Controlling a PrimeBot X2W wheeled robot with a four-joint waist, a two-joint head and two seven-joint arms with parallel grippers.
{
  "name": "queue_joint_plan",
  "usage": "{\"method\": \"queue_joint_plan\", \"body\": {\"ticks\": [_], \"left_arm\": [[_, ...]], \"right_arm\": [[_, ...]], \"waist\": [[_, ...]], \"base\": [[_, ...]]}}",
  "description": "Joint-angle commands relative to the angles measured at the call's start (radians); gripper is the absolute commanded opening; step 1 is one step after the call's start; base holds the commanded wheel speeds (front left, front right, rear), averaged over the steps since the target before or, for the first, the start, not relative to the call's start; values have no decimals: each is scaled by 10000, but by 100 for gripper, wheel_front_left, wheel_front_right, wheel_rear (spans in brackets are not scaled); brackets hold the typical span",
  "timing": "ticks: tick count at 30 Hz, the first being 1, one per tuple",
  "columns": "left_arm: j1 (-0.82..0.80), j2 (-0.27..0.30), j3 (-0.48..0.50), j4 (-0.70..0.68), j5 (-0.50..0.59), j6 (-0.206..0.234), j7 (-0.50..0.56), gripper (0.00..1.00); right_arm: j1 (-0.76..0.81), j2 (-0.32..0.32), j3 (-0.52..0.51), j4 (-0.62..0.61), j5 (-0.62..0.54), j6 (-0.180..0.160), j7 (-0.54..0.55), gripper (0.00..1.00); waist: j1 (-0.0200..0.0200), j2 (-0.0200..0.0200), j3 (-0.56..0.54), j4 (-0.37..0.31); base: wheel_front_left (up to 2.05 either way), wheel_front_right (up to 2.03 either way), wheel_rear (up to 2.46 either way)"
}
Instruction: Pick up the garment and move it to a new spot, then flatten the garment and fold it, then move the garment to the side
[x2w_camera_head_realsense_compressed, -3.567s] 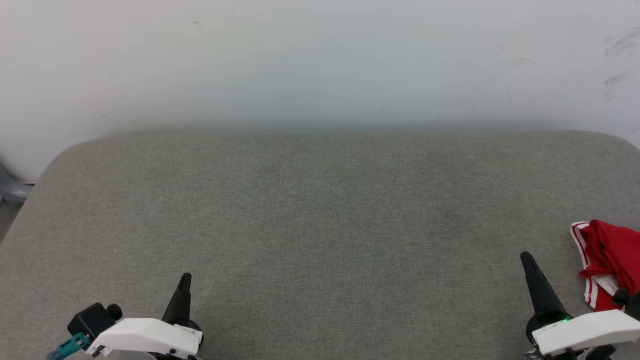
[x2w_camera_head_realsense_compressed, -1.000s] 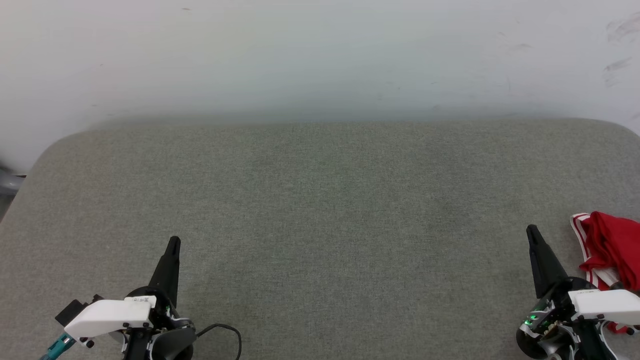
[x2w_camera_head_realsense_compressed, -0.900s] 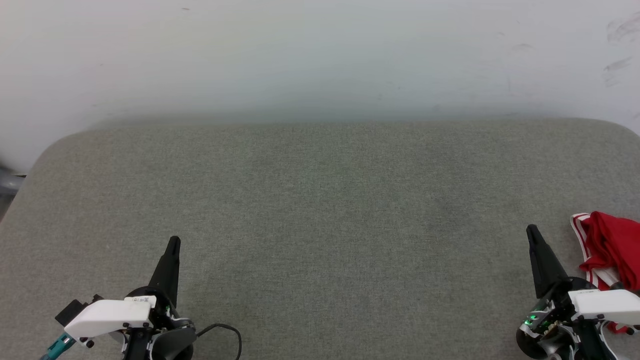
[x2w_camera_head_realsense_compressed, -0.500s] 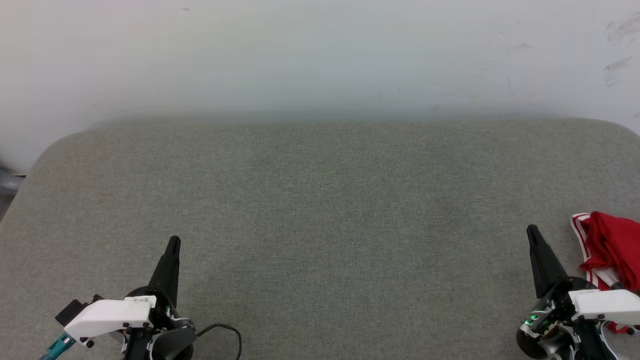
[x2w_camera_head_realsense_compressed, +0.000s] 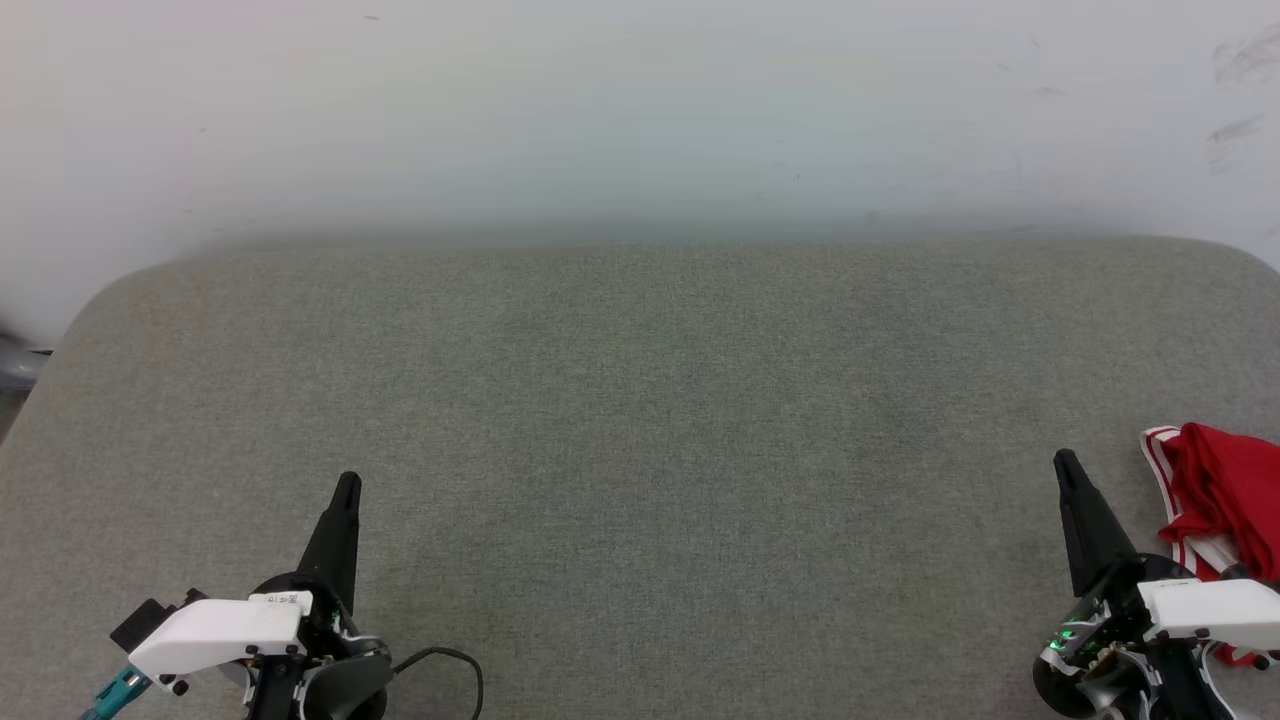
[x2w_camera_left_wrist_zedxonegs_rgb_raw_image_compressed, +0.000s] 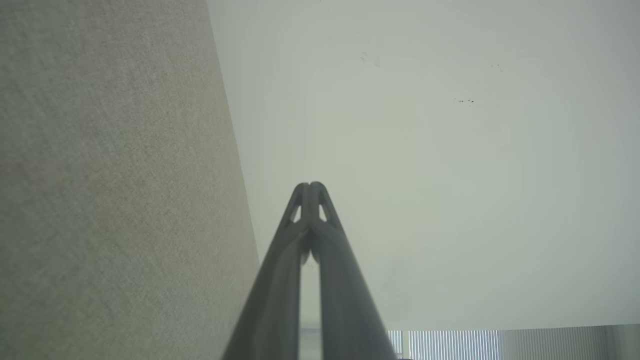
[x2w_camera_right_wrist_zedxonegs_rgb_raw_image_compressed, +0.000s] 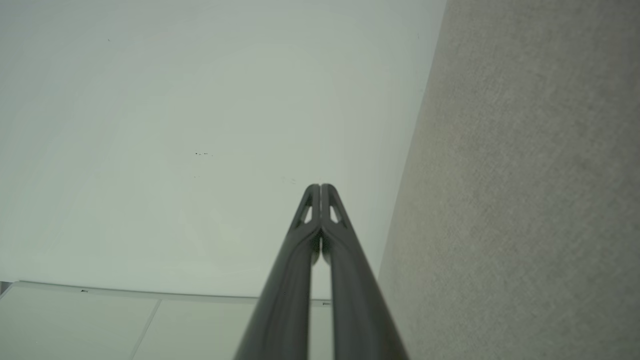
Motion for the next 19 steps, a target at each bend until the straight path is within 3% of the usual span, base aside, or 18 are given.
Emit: {"method": "queue_joint_plan", "body": {"ticks": [1,19], "left_arm": [[-74,-13,34,-34,-5,-21,25,0],[-72,-13,32,-37,-3,-21,23,0]], "right_arm": [[-123,9,-15,12,-39,-3,44,0],[-125,19,-28,13,-58,-3,43,0]], "waist": [[0,0,0,0],[0,0,0,0]], "base": [[0,0,0],[0,0,0]]}}
